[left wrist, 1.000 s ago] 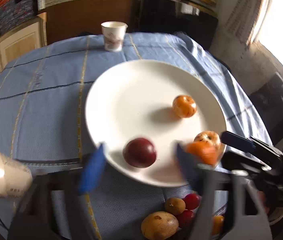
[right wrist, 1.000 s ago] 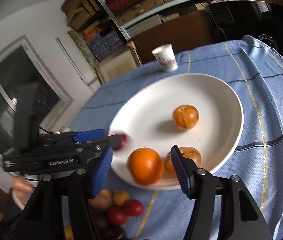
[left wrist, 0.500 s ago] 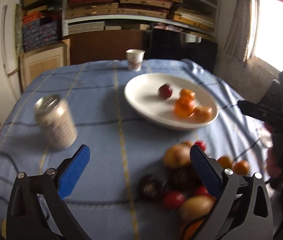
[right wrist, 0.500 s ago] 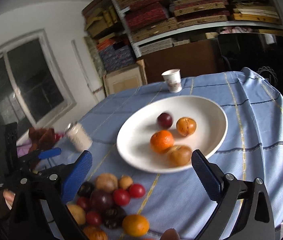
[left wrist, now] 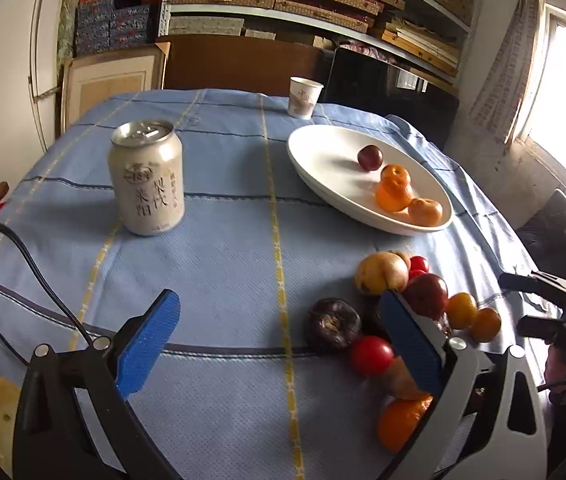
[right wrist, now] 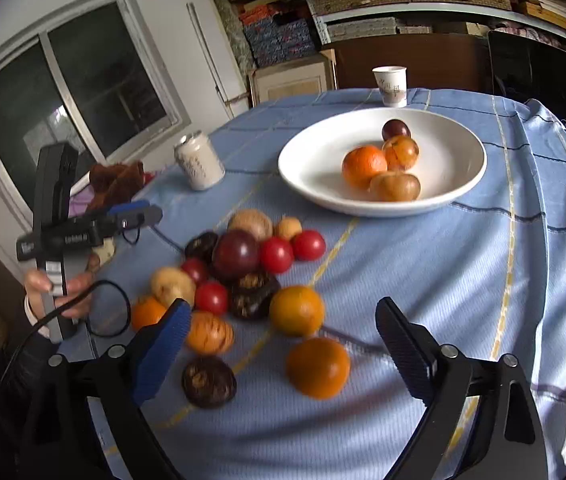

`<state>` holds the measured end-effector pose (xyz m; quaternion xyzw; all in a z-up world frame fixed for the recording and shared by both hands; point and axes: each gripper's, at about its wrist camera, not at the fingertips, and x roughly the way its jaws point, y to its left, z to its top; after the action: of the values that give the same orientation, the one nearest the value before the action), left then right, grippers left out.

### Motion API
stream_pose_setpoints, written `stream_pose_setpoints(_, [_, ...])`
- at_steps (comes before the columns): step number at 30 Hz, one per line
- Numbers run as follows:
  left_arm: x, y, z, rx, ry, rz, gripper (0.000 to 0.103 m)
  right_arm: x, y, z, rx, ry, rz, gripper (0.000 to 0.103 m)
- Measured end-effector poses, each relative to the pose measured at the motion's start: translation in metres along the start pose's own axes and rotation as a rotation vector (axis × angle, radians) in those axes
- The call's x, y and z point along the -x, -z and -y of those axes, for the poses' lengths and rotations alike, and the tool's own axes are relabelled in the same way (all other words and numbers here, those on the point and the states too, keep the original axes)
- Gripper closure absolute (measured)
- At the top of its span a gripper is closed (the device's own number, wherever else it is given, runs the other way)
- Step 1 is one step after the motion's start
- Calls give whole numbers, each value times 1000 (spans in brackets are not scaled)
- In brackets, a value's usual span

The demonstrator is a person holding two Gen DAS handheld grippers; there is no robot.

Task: Organize fruits
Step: 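Grasp an orange fruit from the pile with the right gripper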

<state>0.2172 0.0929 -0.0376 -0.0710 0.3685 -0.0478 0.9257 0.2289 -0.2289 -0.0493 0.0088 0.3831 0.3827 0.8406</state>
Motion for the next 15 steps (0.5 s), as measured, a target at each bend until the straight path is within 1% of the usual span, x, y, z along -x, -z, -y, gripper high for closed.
stream_pose_setpoints(2, [-1, 1, 2, -8, -12, 2, 5, 1, 4, 0, -1, 6, -16, 20])
stream_pose_setpoints(4, [-1, 3, 2, -11, -6, -2, 5, -1, 8, 2, -3, 29, -43, 34])
stream_pose_setpoints(6, [-1, 4, 3, -9, -1, -9, 5, -5, 11, 3, -3, 49, -69, 39])
stream_pose_setpoints(8, [-1, 6, 3, -7, 2, -10, 5, -8, 13, 3, 6, 64, -85, 40])
stream_pose_setpoints(11, [1, 10, 2, 0, 4, -9, 5, -10, 15, -1, 24, 66, -95, 40])
stream_pose_setpoints(15, [2, 12, 0, 9, 9, -13, 5, -16, 18, -2, 39, 99, -124, 40])
